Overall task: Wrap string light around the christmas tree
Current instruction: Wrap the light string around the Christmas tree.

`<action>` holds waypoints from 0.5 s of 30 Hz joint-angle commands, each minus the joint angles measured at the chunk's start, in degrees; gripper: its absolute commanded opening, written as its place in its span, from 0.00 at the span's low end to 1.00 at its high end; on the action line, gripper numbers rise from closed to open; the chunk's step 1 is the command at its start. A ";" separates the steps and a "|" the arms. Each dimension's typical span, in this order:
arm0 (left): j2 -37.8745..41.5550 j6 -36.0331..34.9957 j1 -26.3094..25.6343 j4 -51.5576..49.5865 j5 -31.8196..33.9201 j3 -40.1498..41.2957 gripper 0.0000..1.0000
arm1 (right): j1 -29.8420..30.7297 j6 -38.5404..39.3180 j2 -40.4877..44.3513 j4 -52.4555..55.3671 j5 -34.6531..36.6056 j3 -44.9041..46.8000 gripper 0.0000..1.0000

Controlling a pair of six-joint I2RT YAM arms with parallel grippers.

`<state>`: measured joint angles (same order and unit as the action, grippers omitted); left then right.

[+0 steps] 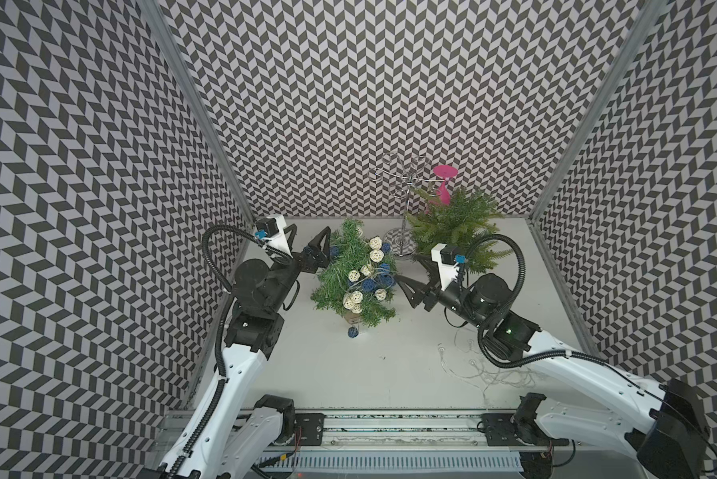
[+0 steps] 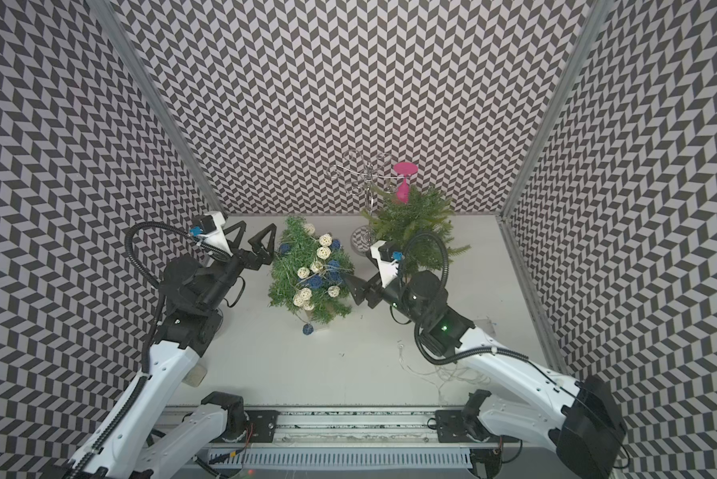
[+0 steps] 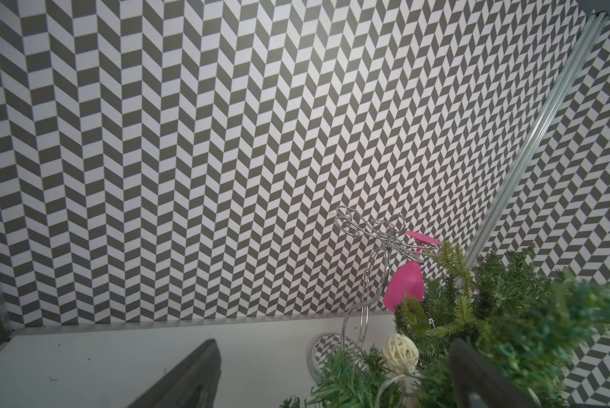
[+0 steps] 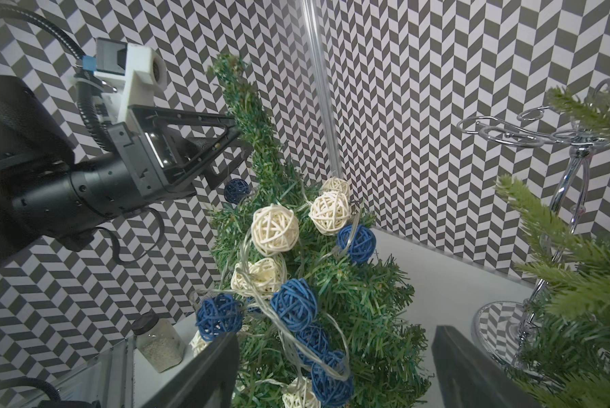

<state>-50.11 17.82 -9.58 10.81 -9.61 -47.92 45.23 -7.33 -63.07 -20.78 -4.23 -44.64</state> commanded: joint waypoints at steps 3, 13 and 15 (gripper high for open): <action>3.62 0.93 1.23 -4.69 3.98 -1.29 0.99 | -0.10 -0.70 1.83 -1.38 1.39 -0.25 0.88; 26.19 4.41 -0.67 -9.52 -8.03 16.96 0.70 | -0.10 -1.49 4.40 -2.19 -6.95 3.58 0.86; 28.11 6.97 -3.67 -6.50 -7.93 21.45 0.69 | 0.03 -1.80 4.23 -2.57 -7.48 4.26 0.85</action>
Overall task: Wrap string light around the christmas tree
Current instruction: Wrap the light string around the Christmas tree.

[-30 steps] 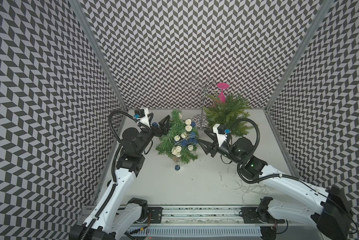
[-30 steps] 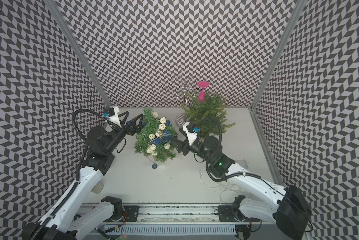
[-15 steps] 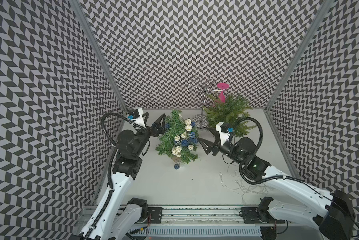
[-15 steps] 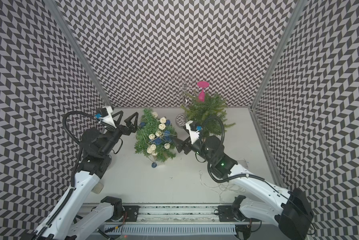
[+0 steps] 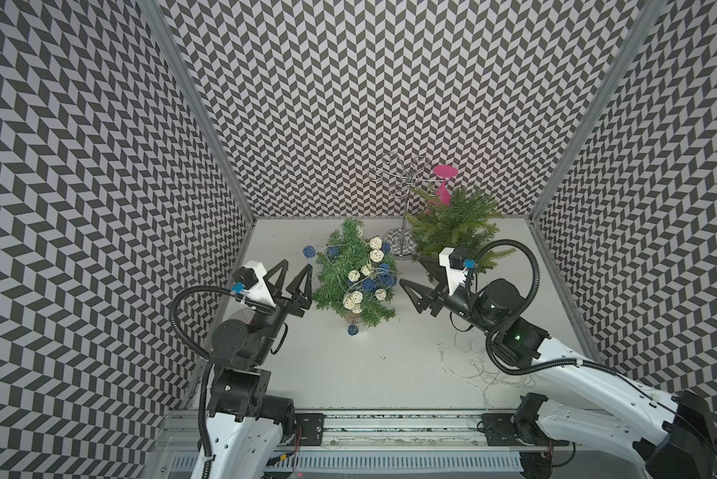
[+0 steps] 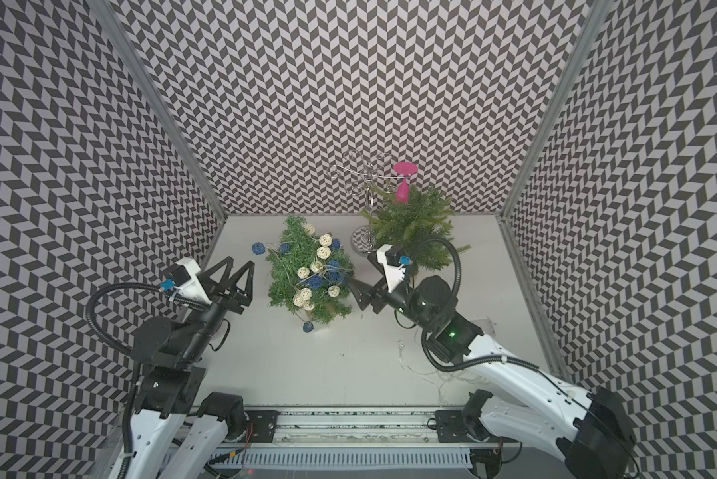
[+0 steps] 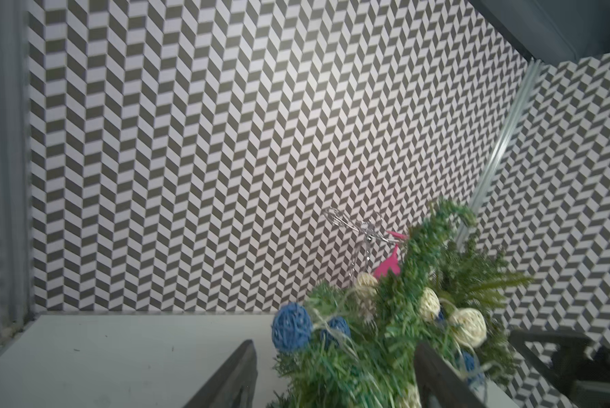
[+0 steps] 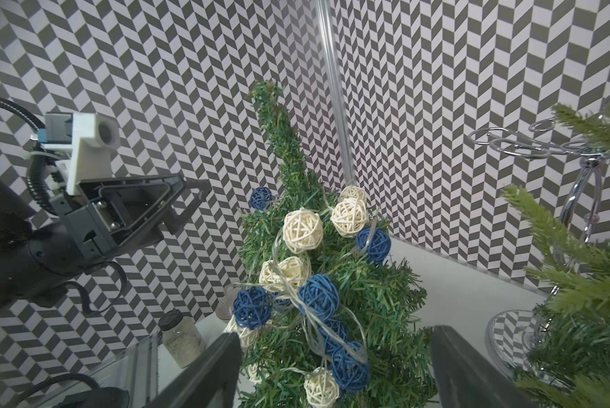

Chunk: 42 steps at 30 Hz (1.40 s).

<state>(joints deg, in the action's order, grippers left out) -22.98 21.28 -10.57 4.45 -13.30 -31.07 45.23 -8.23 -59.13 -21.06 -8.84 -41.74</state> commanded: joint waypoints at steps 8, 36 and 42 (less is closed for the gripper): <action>1.54 2.51 -9.88 4.10 -2.01 13.33 0.64 | 0.03 -1.52 -0.41 -3.85 -5.56 3.65 0.80; 8.15 0.17 -18.62 -3.24 4.43 12.50 0.51 | 8.90 -2.03 -1.35 3.14 9.95 0.87 0.70; 7.82 0.27 -31.20 -2.66 13.89 14.12 0.40 | 10.21 -2.95 0.33 1.60 7.44 2.29 0.68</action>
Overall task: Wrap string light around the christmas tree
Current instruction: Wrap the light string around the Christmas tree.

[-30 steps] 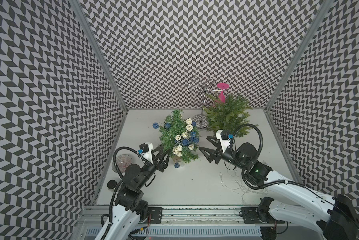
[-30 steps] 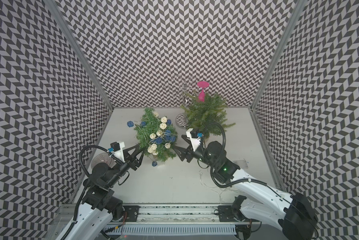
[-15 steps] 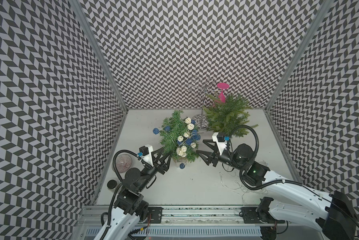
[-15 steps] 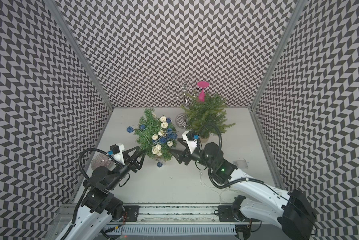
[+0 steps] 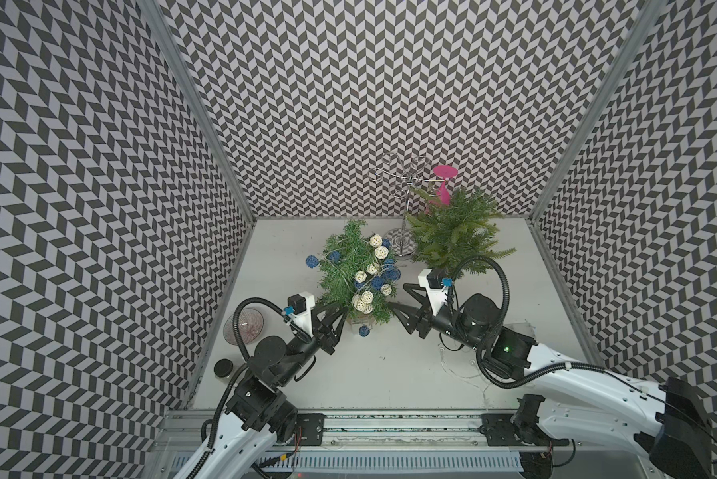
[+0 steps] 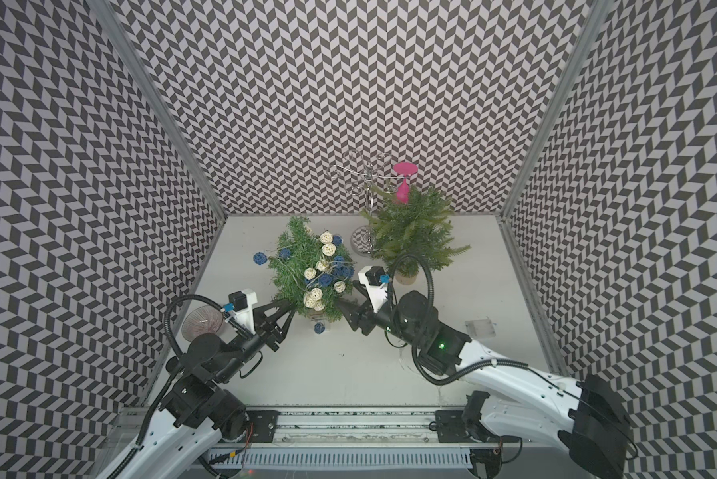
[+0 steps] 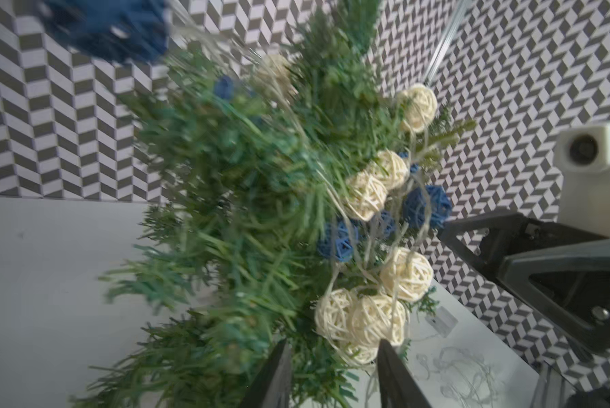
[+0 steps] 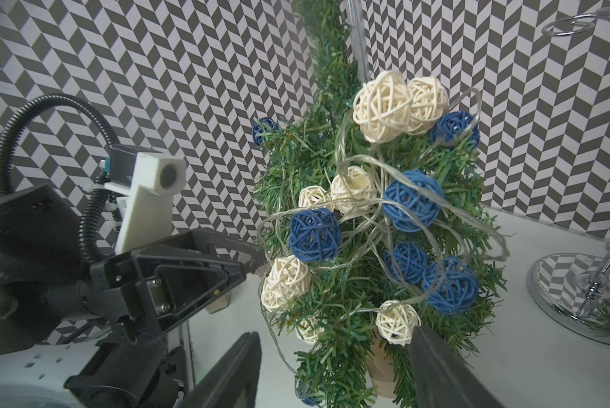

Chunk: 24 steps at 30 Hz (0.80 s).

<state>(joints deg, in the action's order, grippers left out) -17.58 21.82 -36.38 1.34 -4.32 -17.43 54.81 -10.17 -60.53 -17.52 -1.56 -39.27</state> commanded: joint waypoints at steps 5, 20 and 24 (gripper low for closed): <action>0.56 -2.03 -15.66 1.30 14.08 0.50 0.48 | 0.83 -1.06 -0.86 -4.39 -2.87 -0.56 0.67; -2.91 -4.95 -21.65 1.94 31.52 0.04 0.51 | 1.09 -0.47 -1.78 -6.38 -6.18 0.04 0.62; -4.37 -5.73 -21.59 1.68 33.39 -0.72 0.51 | 1.04 -0.29 -1.86 -6.40 -6.17 0.24 0.62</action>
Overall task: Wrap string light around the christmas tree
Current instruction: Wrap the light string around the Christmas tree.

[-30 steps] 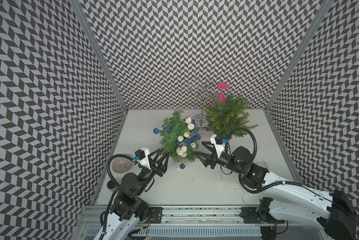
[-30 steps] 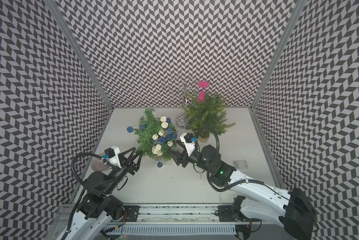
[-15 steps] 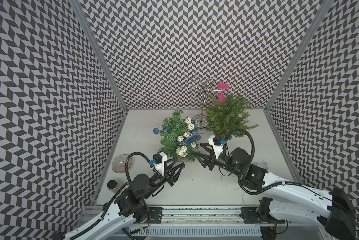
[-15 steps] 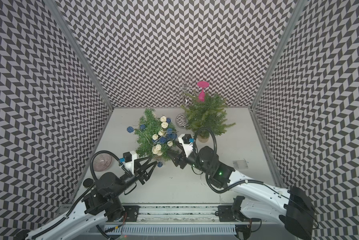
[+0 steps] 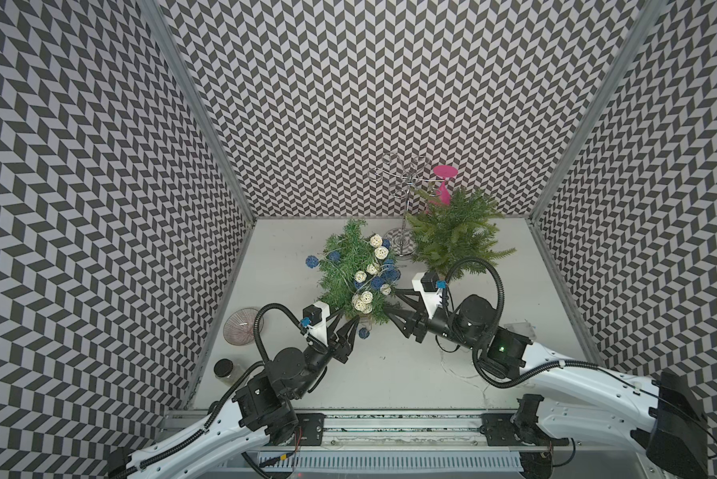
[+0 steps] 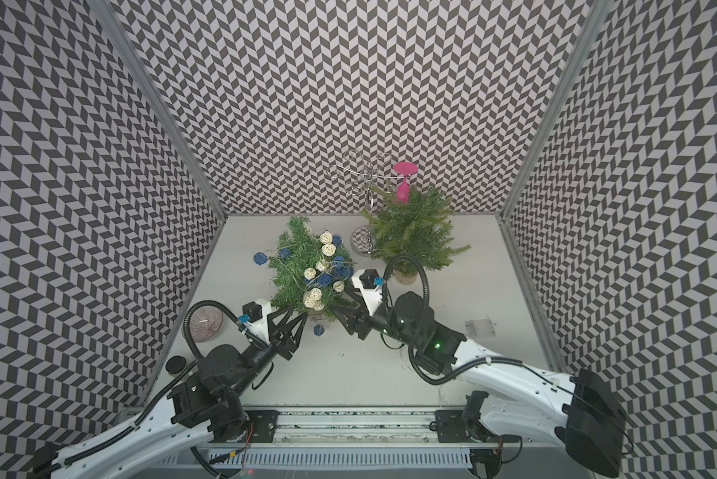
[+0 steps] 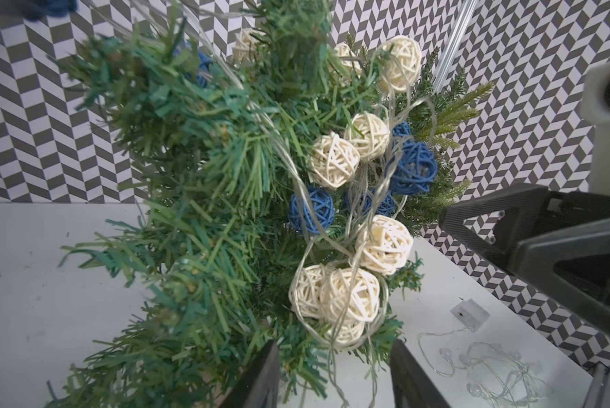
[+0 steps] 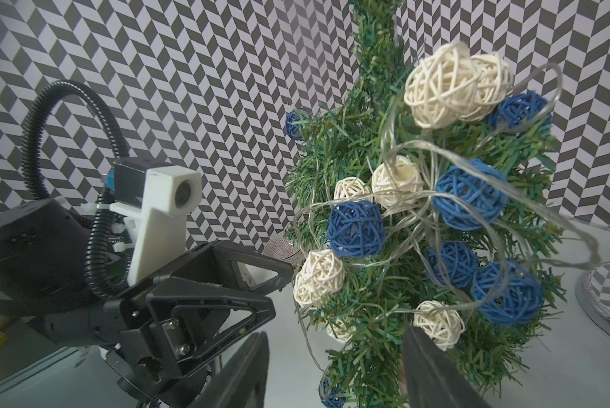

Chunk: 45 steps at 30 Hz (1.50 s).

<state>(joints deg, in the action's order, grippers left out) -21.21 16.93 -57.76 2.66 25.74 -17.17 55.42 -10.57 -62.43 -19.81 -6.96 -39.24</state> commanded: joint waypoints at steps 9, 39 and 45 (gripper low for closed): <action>-9.65 -1.62 0.35 5.48 3.83 -1.40 0.30 | 0.54 -0.06 0.08 -5.21 -1.98 0.66 0.62; 4.71 -0.92 0.45 -3.58 -0.90 -7.81 0.00 | 1.89 -1.56 -11.03 -9.08 8.72 -3.43 0.64; 5.92 -1.81 0.43 -2.37 0.87 -8.12 0.05 | 1.88 -1.58 -11.23 -8.74 9.80 -3.47 0.64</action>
<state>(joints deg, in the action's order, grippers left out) -15.97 15.53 -57.30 -3.27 24.88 -22.20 57.47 -11.66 -74.67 -25.80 1.21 -43.03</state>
